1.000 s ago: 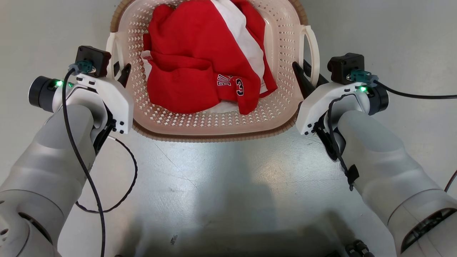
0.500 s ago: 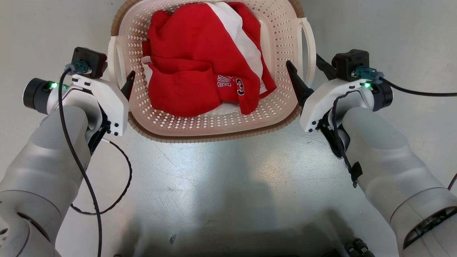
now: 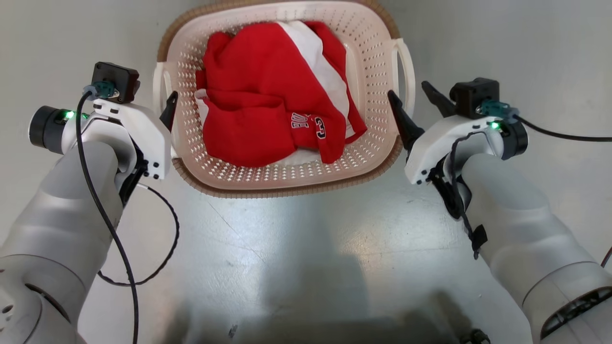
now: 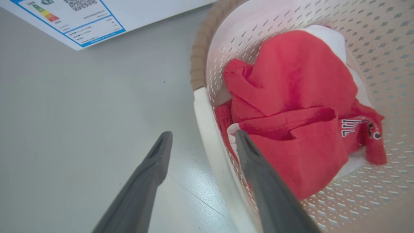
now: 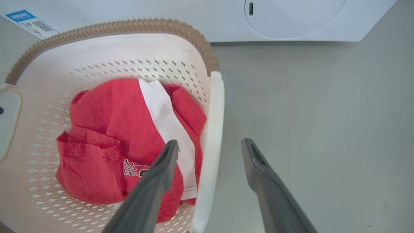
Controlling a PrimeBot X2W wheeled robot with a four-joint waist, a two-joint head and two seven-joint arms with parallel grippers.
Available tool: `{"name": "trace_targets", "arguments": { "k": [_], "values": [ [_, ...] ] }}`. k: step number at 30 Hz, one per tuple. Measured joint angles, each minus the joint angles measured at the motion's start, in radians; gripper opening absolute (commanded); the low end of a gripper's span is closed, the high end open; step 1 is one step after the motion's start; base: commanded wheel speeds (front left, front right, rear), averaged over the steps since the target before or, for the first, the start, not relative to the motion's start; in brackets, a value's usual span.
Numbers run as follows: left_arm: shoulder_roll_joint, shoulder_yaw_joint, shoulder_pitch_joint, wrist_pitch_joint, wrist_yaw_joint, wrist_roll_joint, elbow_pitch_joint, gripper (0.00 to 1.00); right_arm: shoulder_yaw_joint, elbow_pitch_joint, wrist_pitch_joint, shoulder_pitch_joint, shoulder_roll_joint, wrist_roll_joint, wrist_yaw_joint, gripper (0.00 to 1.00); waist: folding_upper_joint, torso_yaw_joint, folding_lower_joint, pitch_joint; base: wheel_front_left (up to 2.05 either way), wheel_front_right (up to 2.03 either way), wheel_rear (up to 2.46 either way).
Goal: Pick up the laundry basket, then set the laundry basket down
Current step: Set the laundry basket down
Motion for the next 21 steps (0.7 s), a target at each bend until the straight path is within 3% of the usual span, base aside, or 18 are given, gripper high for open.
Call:
{"name": "trace_targets", "arguments": {
  "k": [5,14,21],
  "values": [
    [-0.016,0.020,0.004,-0.007,0.009,-0.014,0.002,1.00,-0.093,-0.028,0.000,0.004,0.000,-0.047,0.000,1.00,0.0000,0.001,0.0000,-0.042,0.00,0.00,0.00],
    [-0.016,0.090,0.055,-0.015,0.012,-0.039,-0.023,1.00,-0.294,-0.086,0.000,0.090,-0.002,-0.245,0.000,1.00,0.0000,0.011,0.0000,-0.146,0.00,0.00,0.00],
    [-0.007,0.218,0.142,-0.015,0.027,-0.008,-0.119,1.00,-0.429,-0.196,0.000,0.186,-0.002,-0.416,0.000,1.00,0.0000,0.029,0.0000,-0.264,0.00,0.00,0.00]
  ]
}}
